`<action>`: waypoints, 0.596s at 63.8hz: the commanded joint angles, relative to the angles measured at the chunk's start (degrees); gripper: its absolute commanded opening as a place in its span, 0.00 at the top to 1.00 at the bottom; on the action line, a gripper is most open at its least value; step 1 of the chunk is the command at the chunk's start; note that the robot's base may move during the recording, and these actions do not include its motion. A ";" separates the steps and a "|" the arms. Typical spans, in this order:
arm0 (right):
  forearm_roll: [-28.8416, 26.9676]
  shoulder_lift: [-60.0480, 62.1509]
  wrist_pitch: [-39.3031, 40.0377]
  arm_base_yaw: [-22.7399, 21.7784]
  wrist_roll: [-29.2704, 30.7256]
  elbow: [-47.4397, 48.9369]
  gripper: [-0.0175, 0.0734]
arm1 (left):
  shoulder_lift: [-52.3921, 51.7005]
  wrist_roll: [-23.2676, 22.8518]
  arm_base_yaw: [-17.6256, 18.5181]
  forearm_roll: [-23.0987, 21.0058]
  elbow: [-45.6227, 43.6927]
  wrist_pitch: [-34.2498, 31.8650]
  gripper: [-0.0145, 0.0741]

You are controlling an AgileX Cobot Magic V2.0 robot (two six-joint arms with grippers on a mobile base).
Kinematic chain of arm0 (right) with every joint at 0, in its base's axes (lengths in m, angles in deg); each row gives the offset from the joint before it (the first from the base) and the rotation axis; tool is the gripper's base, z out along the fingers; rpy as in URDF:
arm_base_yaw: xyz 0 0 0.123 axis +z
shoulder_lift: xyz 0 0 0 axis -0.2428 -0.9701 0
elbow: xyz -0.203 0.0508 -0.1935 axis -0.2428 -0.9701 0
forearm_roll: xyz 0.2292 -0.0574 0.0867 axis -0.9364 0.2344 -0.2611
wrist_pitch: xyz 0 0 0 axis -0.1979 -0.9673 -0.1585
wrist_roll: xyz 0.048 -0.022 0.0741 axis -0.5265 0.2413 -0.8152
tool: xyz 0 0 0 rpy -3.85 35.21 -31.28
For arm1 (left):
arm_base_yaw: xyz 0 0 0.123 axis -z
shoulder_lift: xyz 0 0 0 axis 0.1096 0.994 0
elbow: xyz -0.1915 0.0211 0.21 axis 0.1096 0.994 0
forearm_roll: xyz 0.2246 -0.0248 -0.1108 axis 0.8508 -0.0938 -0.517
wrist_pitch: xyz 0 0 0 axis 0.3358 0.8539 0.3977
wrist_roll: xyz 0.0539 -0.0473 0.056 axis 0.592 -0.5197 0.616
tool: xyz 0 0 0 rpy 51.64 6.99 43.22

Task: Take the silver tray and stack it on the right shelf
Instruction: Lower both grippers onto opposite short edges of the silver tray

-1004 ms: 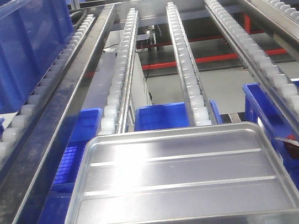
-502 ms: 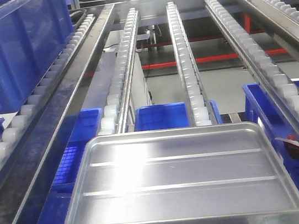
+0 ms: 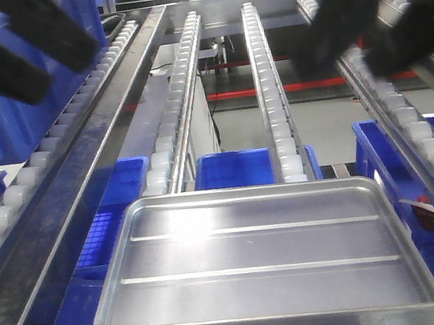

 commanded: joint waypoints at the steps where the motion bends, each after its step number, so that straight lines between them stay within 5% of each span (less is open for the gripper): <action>1: -0.44 -2.31 -0.85 -1.21 -1.11 2.71 0.26 | 1.21 -3.17 4.12 3.51 -3.56 -0.85 0.53; 10: 2.14 -5.26 -4.43 -5.34 -6.27 2.71 0.26 | 6.45 -24.98 10.63 25.74 -5.45 1.61 0.53; 15: 5.94 -5.87 -6.24 -7.48 -10.81 2.71 0.26 | 8.70 -34.04 12.04 32.49 -6.17 2.62 0.53; 22: 11.90 -6.91 -7.61 -8.86 -16.95 2.71 0.26 | 11.26 -41.58 12.52 34.41 -6.23 2.04 0.53; 38: 14.00 -11.20 -6.35 -8.86 -19.31 2.71 0.26 | 15.41 -45.75 12.52 34.66 -6.23 -0.22 0.53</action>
